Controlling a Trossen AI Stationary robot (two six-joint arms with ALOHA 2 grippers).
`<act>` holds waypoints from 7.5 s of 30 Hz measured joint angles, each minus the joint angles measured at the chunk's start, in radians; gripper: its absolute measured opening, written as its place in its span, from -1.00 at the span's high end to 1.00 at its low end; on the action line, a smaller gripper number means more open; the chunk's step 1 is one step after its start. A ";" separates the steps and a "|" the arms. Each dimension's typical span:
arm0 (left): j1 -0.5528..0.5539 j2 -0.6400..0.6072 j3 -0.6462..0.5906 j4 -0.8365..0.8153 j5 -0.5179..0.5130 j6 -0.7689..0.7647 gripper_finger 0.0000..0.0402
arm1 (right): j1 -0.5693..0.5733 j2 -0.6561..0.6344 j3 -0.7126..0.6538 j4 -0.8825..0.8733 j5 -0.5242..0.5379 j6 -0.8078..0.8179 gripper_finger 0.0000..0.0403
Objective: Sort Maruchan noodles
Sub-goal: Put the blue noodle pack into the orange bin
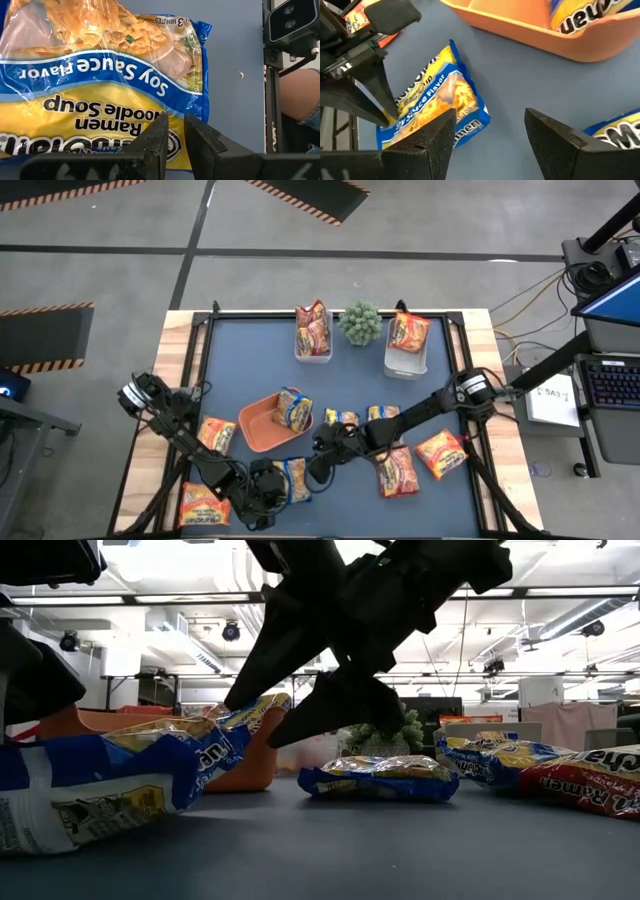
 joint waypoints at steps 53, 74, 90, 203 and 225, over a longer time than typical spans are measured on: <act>-0.074 -0.401 0.002 0.004 -0.304 0.521 0.77 | 0.040 -0.060 0.076 0.099 -0.041 -0.193 0.41; -0.050 -0.621 -0.078 -0.514 -0.653 0.386 0.77 | -0.011 0.008 0.075 0.357 0.729 -0.458 0.40; -0.037 -0.533 -0.188 -0.497 -0.618 0.044 0.77 | 0.015 0.181 0.085 0.601 0.874 -0.544 0.41; 0.125 -0.317 -0.055 -0.293 -0.494 0.294 0.77 | -0.004 -0.233 -0.207 -0.294 0.117 -0.338 0.69; 0.124 -0.315 -0.051 -0.204 -0.494 0.297 0.77 | 0.016 -0.239 -0.309 0.107 0.081 -0.239 0.69</act>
